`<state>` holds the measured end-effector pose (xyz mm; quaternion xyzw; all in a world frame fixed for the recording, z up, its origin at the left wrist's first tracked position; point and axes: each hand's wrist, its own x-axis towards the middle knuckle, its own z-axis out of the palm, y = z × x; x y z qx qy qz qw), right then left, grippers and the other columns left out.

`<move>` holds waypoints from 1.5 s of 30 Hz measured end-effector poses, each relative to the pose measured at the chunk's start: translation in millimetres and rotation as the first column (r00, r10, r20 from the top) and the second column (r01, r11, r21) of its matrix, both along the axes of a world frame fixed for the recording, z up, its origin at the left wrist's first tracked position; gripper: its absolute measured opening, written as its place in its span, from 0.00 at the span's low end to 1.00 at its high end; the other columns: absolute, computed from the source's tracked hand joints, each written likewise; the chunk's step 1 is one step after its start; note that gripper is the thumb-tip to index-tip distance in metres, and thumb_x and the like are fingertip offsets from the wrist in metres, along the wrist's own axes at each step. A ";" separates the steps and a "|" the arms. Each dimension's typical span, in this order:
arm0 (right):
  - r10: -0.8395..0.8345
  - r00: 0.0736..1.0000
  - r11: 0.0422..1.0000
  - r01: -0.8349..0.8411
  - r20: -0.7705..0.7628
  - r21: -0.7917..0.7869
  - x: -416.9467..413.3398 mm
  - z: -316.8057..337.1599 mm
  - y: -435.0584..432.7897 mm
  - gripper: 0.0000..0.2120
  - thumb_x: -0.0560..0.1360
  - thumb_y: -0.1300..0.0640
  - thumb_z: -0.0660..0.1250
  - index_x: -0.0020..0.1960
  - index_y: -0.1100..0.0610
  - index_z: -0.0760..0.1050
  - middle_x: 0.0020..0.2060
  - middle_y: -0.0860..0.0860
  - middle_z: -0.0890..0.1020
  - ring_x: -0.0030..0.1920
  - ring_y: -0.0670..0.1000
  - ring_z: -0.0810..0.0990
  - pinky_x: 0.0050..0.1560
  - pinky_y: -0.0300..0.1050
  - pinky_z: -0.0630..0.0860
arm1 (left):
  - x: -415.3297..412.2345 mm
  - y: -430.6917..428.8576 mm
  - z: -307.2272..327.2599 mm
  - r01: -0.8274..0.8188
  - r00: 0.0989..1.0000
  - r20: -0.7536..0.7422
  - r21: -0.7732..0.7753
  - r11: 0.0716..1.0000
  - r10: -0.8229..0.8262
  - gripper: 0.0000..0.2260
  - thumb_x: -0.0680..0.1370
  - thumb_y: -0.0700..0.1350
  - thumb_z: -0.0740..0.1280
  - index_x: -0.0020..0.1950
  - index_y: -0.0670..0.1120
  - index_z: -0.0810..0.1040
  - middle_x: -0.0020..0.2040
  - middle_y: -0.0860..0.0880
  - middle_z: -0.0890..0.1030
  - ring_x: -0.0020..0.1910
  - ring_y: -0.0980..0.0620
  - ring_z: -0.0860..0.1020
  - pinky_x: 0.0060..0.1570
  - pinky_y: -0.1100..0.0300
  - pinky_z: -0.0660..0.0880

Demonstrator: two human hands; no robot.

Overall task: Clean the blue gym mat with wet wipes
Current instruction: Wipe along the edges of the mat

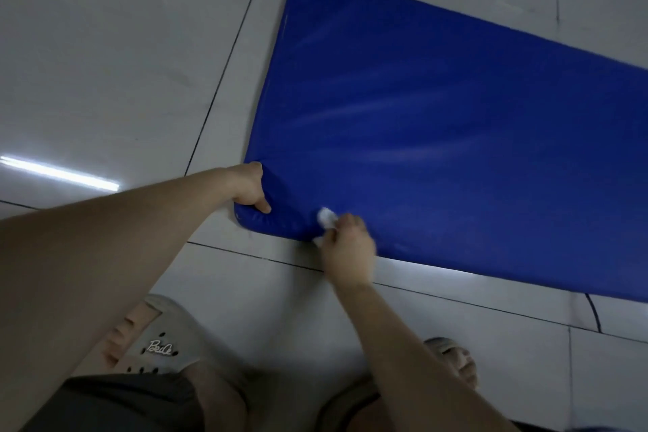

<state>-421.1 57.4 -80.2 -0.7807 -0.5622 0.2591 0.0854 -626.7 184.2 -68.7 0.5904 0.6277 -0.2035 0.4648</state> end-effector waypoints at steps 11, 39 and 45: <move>0.053 0.990 0.998 -0.057 0.128 0.028 79.9 -4.2 -11.0 0.02 0.77 0.60 0.64 0.46 0.57 0.71 0.44 0.54 0.76 0.42 0.59 0.79 0.38 0.45 0.65 | -2.8 1.4 -2.7 -0.060 0.998 0.027 -0.025 0.998 0.061 0.43 0.72 0.50 0.79 0.79 0.42 0.59 0.72 0.44 0.70 0.68 0.44 0.72 0.71 0.50 0.70; -0.202 0.976 0.977 0.195 0.085 0.086 126.2 2.4 -33.0 0.02 0.80 0.59 0.61 0.48 0.57 0.71 0.47 0.53 0.76 0.33 0.49 0.72 0.33 0.44 0.68 | -21.9 -36.8 29.0 -0.800 0.502 0.262 -0.222 0.557 0.824 0.23 0.70 0.40 0.80 0.63 0.41 0.78 0.56 0.45 0.84 0.51 0.46 0.82 0.44 0.55 0.80; 0.004 0.996 0.986 0.010 -0.084 0.168 44.5 15.0 1.6 0.03 0.79 0.59 0.63 0.51 0.58 0.75 0.47 0.51 0.74 0.33 0.47 0.68 0.33 0.43 0.64 | -104.8 -11.7 63.4 -0.912 0.404 0.340 0.077 0.402 0.849 0.19 0.70 0.44 0.79 0.57 0.42 0.77 0.60 0.43 0.81 0.46 0.48 0.79 0.37 0.56 0.76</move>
